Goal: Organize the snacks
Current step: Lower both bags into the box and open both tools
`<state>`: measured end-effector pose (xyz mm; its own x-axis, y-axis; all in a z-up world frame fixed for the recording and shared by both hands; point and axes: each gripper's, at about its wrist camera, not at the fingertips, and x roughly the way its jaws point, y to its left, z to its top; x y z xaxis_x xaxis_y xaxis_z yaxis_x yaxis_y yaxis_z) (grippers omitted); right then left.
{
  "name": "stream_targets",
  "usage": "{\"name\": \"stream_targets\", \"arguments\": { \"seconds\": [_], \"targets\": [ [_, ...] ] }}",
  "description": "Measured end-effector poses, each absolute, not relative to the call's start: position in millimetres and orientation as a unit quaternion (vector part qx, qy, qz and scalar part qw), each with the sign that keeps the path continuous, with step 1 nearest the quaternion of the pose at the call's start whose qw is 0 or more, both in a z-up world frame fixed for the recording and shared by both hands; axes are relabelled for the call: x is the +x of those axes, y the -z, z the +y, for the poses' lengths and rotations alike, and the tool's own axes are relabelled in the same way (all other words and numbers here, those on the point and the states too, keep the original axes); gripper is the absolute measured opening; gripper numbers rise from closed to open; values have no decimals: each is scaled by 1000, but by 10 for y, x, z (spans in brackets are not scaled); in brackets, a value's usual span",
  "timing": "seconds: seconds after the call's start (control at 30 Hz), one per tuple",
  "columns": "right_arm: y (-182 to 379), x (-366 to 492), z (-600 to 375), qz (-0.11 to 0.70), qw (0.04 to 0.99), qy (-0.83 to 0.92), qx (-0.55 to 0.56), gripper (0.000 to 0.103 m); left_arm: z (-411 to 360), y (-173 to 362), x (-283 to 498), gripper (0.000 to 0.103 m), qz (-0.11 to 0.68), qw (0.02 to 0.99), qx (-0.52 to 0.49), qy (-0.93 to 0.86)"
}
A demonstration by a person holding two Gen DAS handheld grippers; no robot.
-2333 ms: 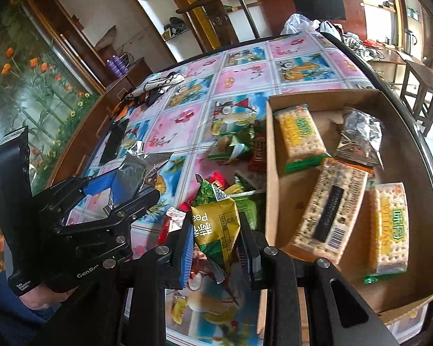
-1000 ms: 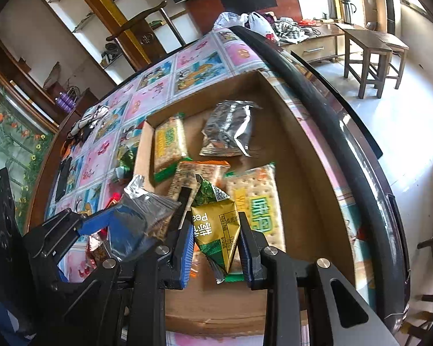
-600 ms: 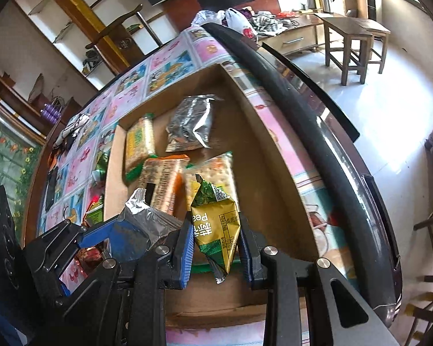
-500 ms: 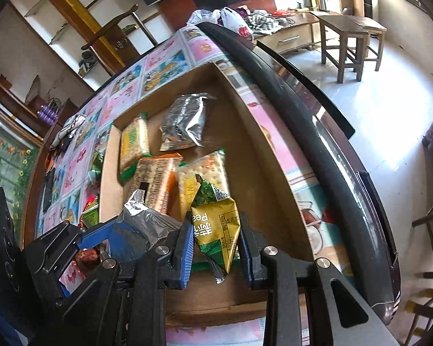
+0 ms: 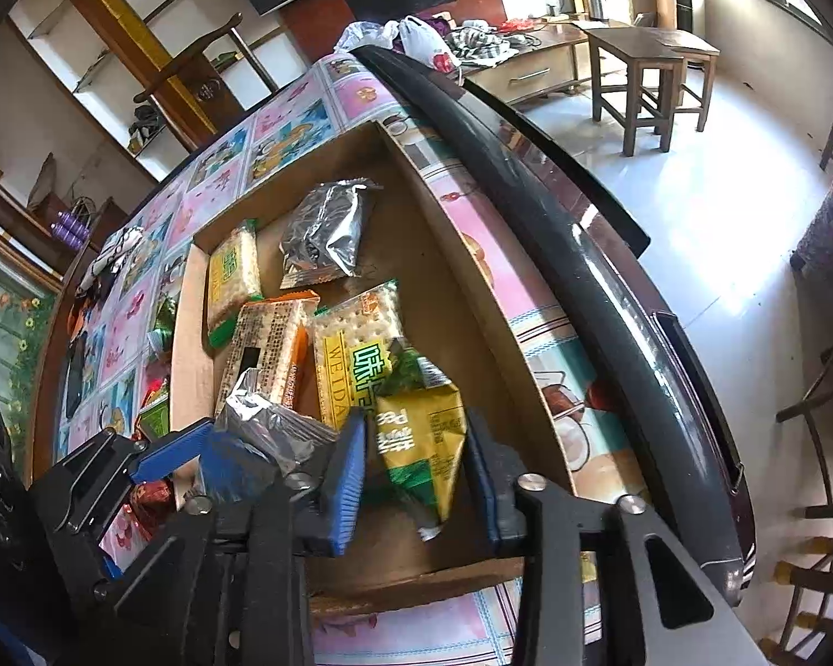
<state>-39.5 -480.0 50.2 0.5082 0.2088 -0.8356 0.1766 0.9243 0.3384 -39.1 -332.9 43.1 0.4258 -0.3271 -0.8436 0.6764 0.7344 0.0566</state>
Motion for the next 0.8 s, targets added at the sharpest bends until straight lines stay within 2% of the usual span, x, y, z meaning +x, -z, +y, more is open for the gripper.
{"name": "stream_targets", "arguments": {
  "seconds": [0.5, 0.8],
  "targets": [
    [-743, -531, -4807, 451, 877, 53, 155, 45, -3149, -601, -418, 68, 420, 839, 170, 302],
    [-809, -462, -4406, 448, 881, -10, 151, 45, -2732, -685, -368, 68, 421, 856, 145, 265]
  ]
}}
